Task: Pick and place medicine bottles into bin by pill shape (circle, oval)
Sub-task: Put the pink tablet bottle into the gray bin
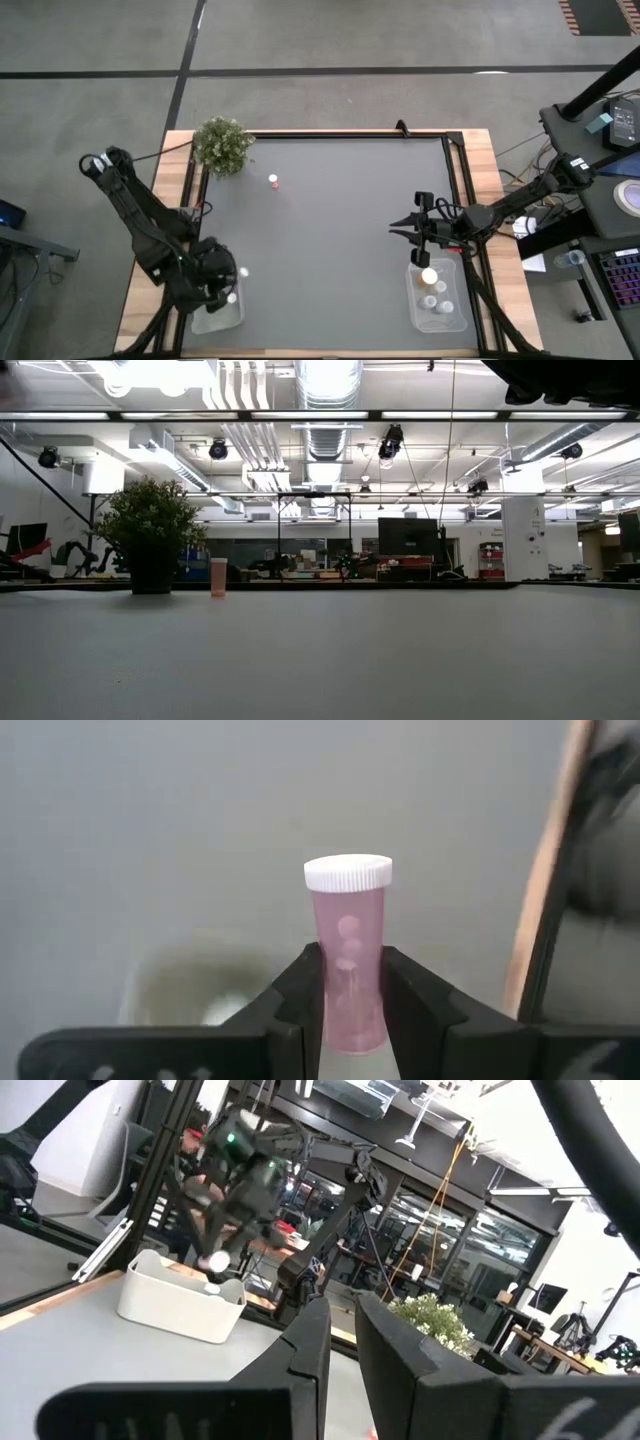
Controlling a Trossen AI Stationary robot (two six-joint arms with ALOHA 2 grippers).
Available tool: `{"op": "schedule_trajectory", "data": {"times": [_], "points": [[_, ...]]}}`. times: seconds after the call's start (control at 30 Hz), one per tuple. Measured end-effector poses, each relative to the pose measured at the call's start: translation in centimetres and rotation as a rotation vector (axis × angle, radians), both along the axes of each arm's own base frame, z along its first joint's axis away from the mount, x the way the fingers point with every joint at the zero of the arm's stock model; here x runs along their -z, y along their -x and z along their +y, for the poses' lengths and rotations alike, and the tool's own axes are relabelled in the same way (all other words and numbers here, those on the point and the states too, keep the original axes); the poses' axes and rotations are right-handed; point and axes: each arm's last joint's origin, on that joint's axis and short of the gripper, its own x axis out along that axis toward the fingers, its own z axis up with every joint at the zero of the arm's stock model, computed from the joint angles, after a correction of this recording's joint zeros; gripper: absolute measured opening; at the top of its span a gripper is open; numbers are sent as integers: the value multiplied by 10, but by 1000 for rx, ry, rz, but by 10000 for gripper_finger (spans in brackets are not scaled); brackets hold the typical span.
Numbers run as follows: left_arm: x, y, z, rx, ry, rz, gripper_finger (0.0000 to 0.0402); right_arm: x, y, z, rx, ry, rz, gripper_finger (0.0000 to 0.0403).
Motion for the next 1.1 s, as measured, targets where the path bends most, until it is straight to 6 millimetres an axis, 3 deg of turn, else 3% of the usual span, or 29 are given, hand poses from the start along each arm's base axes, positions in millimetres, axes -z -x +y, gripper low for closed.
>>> {"op": "schedule_trajectory", "data": {"times": [0.23, 0.53, 0.63, 0.9, 1.1], "points": [[-38, -25, 3, 37, -364, -543, 66, -1, 0, 0, -10, -35, 0, 43], [-61, -81, 16, 143, -648, -795, 66, -15, -21, 13, -131, -40, 6, 43], [-60, -105, 23, 207, -699, -848, 66, -20, -35, 19, -130, -30, 32, 43], [-38, -168, 33, 131, -722, -1027, 66, -23, -67, 37, -106, -25, 96, 42], [-15, -193, 29, 96, -686, -1127, 66, -26, -75, 48, -93, -35, 104, 28]]}}
